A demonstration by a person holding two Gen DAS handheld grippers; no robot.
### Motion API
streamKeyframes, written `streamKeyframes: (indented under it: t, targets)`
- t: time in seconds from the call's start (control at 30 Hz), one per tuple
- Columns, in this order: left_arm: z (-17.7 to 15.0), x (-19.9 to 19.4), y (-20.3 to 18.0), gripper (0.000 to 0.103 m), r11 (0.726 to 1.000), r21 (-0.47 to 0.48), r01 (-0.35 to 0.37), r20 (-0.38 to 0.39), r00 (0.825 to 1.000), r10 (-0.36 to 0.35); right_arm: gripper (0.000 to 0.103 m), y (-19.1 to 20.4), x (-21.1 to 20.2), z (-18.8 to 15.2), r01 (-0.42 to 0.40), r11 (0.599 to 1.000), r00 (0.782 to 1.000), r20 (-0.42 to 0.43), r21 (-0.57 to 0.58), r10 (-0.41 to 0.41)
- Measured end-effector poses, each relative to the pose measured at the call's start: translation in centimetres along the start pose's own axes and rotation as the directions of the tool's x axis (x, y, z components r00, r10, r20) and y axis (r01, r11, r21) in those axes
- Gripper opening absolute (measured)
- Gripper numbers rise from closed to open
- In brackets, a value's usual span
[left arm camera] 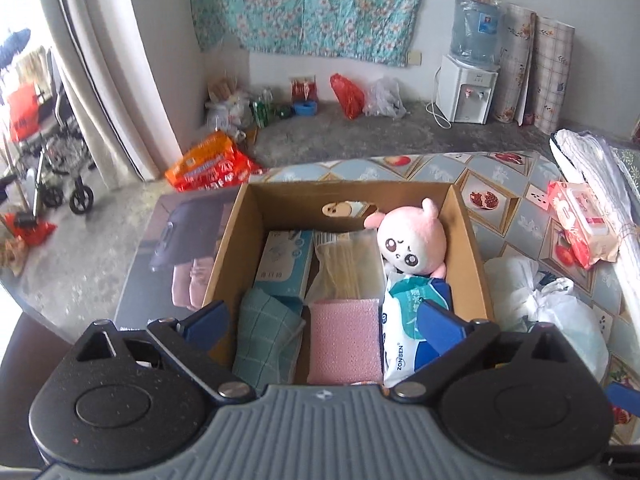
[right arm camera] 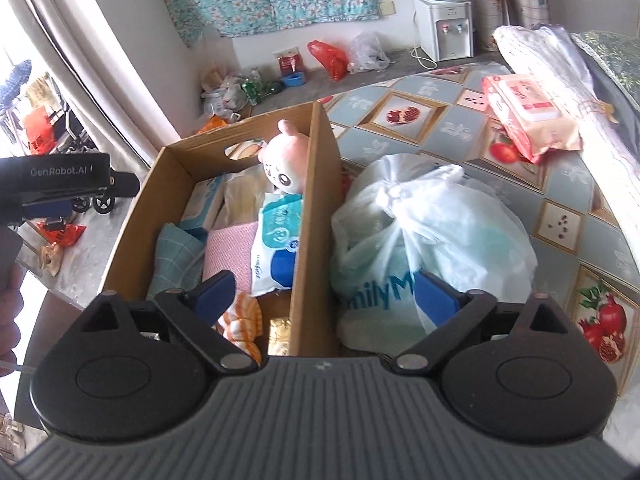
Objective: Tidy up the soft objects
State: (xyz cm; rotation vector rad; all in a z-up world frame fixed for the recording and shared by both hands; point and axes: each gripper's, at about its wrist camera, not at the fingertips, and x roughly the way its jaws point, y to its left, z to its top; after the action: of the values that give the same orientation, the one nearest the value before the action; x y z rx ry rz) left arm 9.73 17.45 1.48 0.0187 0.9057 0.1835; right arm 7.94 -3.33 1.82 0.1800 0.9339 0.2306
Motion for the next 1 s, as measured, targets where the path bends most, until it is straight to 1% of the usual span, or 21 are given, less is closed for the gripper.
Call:
streamKeyframes:
  t: [0.13, 0.2, 0.3, 0.43, 0.57, 0.67, 0.77, 0.93, 1.0]
  targets:
    - [-0.5, -0.8, -1.8, 0.101, 0.998, 0.049, -0.044, 0.042, 0.998, 0.042, 0.101, -0.8, -0.6, -0.3, -0.008, 1.000, 1.000, -0.003, -0.011, 0.008]
    - [-0.8, -1.1, -2.8, 0.101, 0.996, 0.072, -0.057, 0.044, 0.998, 0.054, 0.101, -1.3, -0.9, -0.3, -0.005, 1.000, 1.000, -0.009, -0.029, 0.005]
    - [-1.4, -1.5, -4.3, 0.101, 0.996, 0.083, -0.036, 0.041, 0.999, 0.033, 0.101, -2.2, -1.6, -0.3, 0.015, 0.998, 1.000, -0.014, -0.062, -0.015]
    - [-2.3, -1.9, -6.3, 0.101, 0.997, 0.077, 0.006, 0.013, 1.000, -0.007, 0.101, -3.7, -3.1, -0.6, 0.035, 0.996, 0.999, -0.005, -0.083, -0.036]
    - [-3.3, -3.1, -7.6, 0.101, 0.998, 0.068, 0.011, 0.018, 1.000, -0.012, 0.102, -5.1, -4.0, -1.2, 0.039, 0.996, 0.999, -0.014, -0.084, -0.040]
    - [-3.9, -3.9, -7.8, 0.101, 0.998, 0.049, 0.026, 0.010, 1.000, -0.027, 0.102, -5.6, -4.9, -1.5, 0.034, 0.996, 0.999, -0.010, -0.084, -0.035]
    - [-4.3, -4.2, -7.9, 0.101, 0.998, 0.042, 0.039, -0.016, 0.999, -0.038, 0.102, -5.7, -5.5, -1.9, 0.025, 0.996, 1.000, -0.008, -0.088, -0.026]
    - [-5.4, -4.6, -7.5, 0.101, 0.999, 0.024, 0.041, -0.049, 0.998, -0.040, 0.102, -5.5, -5.7, -2.5, 0.007, 0.996, 1.000, -0.024, -0.093, -0.009]
    - [-6.0, -4.5, -7.3, 0.101, 0.999, 0.028, 0.046, -0.075, 0.996, -0.044, 0.102, -5.4, -5.5, -2.6, -0.006, 0.996, 1.000, -0.031, -0.089, 0.004]
